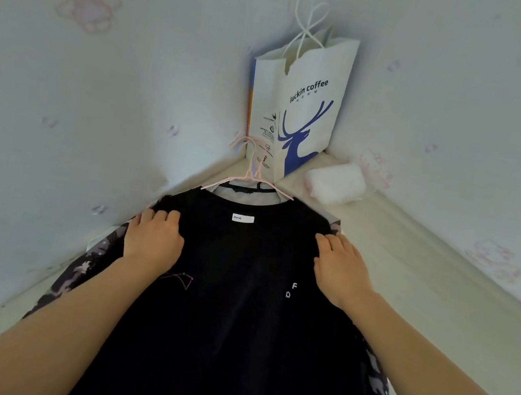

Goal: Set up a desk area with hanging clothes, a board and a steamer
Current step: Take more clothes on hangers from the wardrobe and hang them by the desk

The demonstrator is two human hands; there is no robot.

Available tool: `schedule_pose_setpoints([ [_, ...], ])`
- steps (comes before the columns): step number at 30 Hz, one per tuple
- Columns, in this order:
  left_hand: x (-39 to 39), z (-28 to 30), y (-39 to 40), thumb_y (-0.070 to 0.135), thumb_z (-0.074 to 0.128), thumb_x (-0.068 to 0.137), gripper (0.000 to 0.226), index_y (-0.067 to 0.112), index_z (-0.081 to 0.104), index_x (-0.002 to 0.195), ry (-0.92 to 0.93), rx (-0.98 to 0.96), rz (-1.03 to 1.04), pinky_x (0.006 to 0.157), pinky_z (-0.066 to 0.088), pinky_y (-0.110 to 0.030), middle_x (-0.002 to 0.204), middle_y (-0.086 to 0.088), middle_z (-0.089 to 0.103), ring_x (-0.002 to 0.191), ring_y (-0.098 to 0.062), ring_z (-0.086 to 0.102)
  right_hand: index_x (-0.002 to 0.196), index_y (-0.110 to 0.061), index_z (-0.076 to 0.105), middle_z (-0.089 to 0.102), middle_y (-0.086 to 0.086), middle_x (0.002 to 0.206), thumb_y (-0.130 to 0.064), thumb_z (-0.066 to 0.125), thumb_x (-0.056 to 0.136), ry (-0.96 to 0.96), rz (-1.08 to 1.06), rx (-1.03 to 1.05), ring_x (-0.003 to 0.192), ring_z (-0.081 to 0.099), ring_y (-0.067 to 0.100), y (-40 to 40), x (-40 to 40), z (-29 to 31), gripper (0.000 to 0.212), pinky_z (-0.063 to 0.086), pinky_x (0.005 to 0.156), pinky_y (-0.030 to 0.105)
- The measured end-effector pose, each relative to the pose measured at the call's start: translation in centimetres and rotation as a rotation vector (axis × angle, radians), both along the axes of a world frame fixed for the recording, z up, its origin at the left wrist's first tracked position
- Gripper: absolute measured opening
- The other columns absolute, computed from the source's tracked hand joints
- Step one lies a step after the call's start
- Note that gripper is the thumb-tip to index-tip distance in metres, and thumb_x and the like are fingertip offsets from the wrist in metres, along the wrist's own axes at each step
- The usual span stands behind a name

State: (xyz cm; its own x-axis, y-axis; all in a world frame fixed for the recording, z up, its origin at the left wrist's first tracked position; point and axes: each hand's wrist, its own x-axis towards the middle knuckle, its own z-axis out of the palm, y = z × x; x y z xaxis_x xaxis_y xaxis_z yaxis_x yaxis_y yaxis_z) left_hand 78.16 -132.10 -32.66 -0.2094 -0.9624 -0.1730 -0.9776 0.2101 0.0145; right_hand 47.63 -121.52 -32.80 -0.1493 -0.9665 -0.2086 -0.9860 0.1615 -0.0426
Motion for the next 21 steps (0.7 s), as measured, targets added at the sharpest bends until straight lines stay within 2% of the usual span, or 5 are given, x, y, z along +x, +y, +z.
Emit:
schedule_pose_setpoints([
  [5,1.0,2.3,5.2,0.026,0.043,0.095,0.043,0.016,0.043,0.137,0.054,-0.031,-0.033,0.1,0.039,-0.041,0.13,-0.007,0.056,0.125,-0.028,0.044,0.139,-0.011,0.04,0.048,0.008,0.139,-0.023,0.042,0.096,-0.002,0.0,-0.029,0.133,0.037,0.027,5.0,1.3,2.9,0.045,0.029,0.112,0.037],
  [11,1.8,2.7,10.9,0.026,0.043,0.096,0.04,0.016,0.048,0.134,0.135,-0.068,-0.111,0.093,0.044,-0.037,0.122,-0.003,0.061,0.119,-0.024,0.049,0.137,-0.011,0.042,0.054,0.007,0.132,-0.023,0.041,0.096,-0.013,-0.027,-0.055,0.126,0.044,0.025,10.6,4.4,4.6,0.042,0.029,0.113,0.041],
  [16,2.8,2.8,16.1,0.027,0.044,0.095,0.039,0.018,0.051,0.133,0.185,-0.092,-0.276,0.088,0.048,-0.032,0.117,0.001,0.064,0.113,-0.019,0.054,0.14,-0.014,0.038,0.051,0.005,0.135,-0.025,0.039,0.099,-0.037,-0.101,-0.05,0.131,0.04,0.023,15.8,8.6,5.2,0.043,0.021,0.116,0.05],
  [21,4.7,3.5,21.1,0.029,0.043,0.096,0.036,0.019,0.053,0.13,0.237,-0.13,-0.44,0.082,0.048,-0.029,0.104,0.004,0.068,0.104,-0.016,0.057,0.141,-0.015,0.037,0.049,0.005,0.138,-0.029,0.038,0.1,-0.047,-0.172,-0.076,0.133,0.04,0.023,21.9,13.8,5.4,0.044,0.024,0.116,0.047],
])
